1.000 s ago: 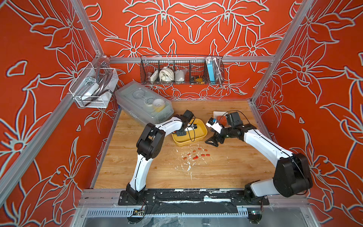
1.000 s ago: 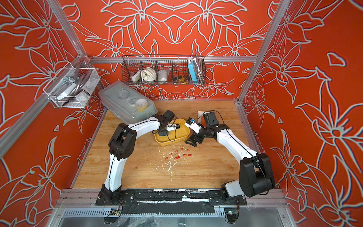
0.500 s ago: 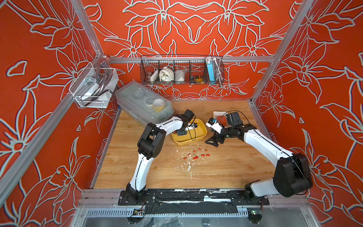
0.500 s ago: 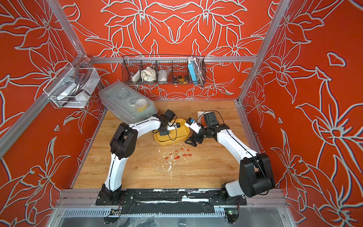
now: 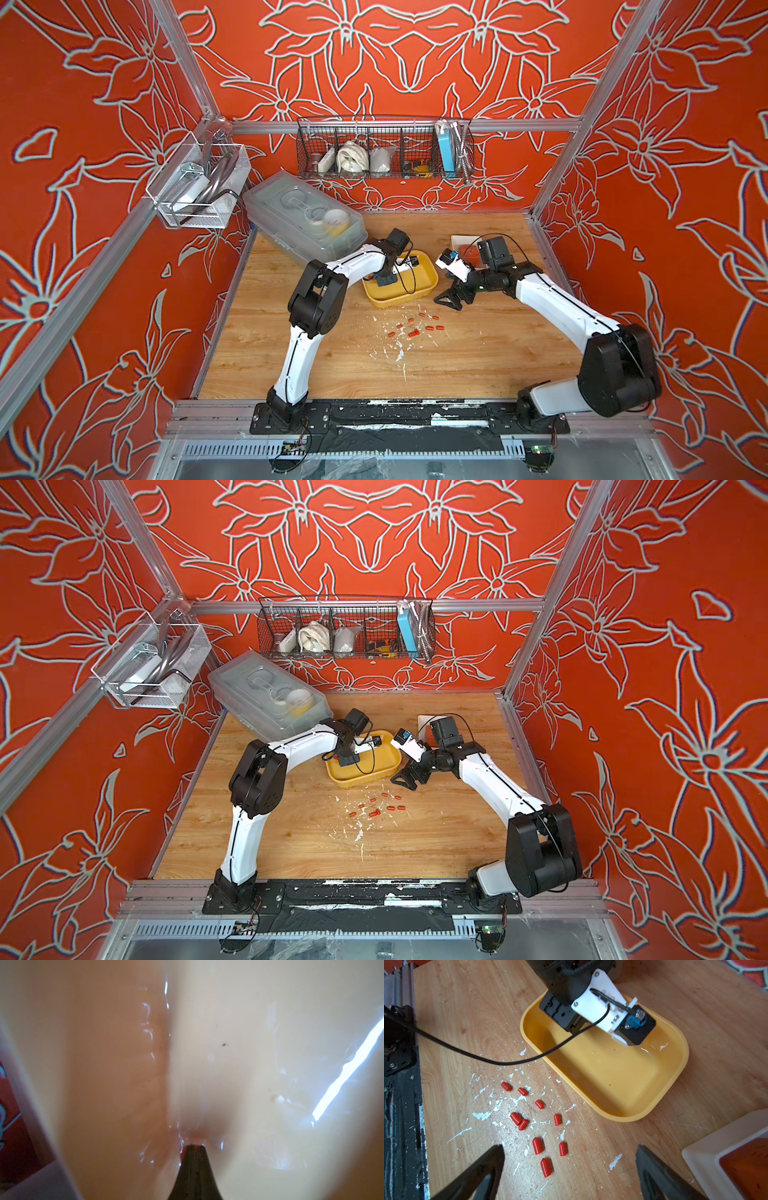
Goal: Take the screw protection sleeves out of the storage box
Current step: Pick up the screw protection sleeve from the storage box, then place the screw protection sleeve at the center of the board.
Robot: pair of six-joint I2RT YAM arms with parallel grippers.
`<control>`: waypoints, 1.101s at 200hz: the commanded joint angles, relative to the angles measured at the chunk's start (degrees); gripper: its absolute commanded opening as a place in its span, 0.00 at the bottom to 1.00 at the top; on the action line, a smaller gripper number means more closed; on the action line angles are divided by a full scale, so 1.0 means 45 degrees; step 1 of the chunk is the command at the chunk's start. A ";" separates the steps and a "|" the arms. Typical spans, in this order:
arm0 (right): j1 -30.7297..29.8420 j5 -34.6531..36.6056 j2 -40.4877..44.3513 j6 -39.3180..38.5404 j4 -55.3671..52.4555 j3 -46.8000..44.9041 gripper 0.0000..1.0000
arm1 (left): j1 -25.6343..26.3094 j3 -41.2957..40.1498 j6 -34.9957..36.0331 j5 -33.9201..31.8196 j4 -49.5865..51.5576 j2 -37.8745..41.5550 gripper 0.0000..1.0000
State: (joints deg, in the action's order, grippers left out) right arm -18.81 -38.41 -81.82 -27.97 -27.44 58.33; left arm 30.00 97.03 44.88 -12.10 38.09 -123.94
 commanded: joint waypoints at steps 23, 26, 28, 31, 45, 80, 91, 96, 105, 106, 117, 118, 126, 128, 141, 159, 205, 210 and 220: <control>-0.0056 0.0172 -0.0015 -0.0133 -0.0152 -0.0142 0.97 | -0.0025 -0.0324 -0.0925 0.1244 0.1020 0.1407 0.00; -0.0058 0.0176 -0.0010 -0.0123 -0.0152 -0.0145 0.97 | -0.0026 -0.0336 -0.0947 0.1285 0.1059 0.1463 0.00; -0.0059 0.0177 -0.0013 -0.0131 -0.0152 -0.0148 0.97 | -0.0026 -0.0363 -0.0974 0.1322 0.1090 0.1506 0.00; -0.0056 0.0177 -0.0020 -0.0133 -0.0152 -0.0144 0.97 | -0.0021 -0.0371 -0.1012 0.1380 0.1146 0.1553 0.00; -0.0057 0.0167 -0.0001 -0.0114 -0.0152 -0.0139 0.97 | -0.0026 -0.0362 -0.1211 0.1800 0.1574 0.1824 0.00; -0.0059 0.0300 0.0038 -0.0113 -0.0152 -0.0148 0.97 | -0.0026 -0.0864 -0.1810 0.2992 0.2620 0.3192 0.00; -0.0059 0.0424 0.0079 -0.0150 -0.0152 -0.0129 0.97 | -0.0026 -0.1236 -0.2078 0.3541 0.2906 0.3821 0.00; -0.0056 0.0466 0.0095 -0.0152 -0.0152 -0.0129 0.97 | -0.0007 -0.1443 -0.2181 0.3771 0.3027 0.4110 0.00; -0.0052 0.0526 0.0136 -0.0189 -0.0152 -0.0127 0.97 | 0.0030 -0.1976 -0.2357 0.4136 0.3181 0.4667 0.00; -0.0046 0.0537 0.0136 -0.0190 -0.0152 -0.0128 0.97 | 0.0041 -0.2043 -0.2376 0.4184 0.3199 0.4718 0.00; -0.0037 0.0636 0.0192 -0.0211 -0.0152 -0.0134 0.98 | 0.0175 -0.2832 -0.2539 0.4429 0.3273 0.5378 0.00; -0.0038 0.0641 0.0193 -0.0211 -0.0152 -0.0132 0.98 | 0.0192 -0.2920 -0.2545 0.4447 0.3284 0.5435 0.00; -0.0017 0.0702 0.0248 -0.0211 -0.0152 -0.0129 0.97 | 0.0373 -0.3536 -0.2554 0.4532 0.3349 0.5858 0.00; -0.0019 0.0719 0.0252 -0.0221 -0.0152 -0.0129 0.97 | 0.0421 -0.3702 -0.2553 0.4551 0.3352 0.5959 0.00; 0.0000 0.0825 0.0326 -0.0248 -0.0152 -0.0140 0.97 | 0.0764 -0.4684 -0.2625 0.4606 0.3333 0.6530 0.00; 0.0062 0.0989 0.0419 -0.0270 -0.0123 -0.0154 0.97 | 0.1183 -0.5696 -0.2755 0.4735 0.3104 0.6836 0.00; 0.0221 0.1163 0.0507 -0.0328 -0.0132 -0.0197 0.97 | 0.1573 -0.6530 -0.3253 0.4720 0.1391 0.5827 0.00; 0.0234 0.1173 0.0521 -0.0329 -0.0132 -0.0207 0.97 | 0.1612 -0.6464 -0.3335 0.4719 0.1246 0.5640 0.00; 0.0276 0.1173 0.0515 -0.0342 -0.0132 -0.0207 0.97 | 0.1688 -0.6289 -0.3448 0.4677 0.1034 0.5242 0.00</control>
State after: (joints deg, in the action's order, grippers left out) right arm -18.35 -34.24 -80.66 -28.88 -27.42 58.33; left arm 36.88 67.61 31.51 8.10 47.40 -97.08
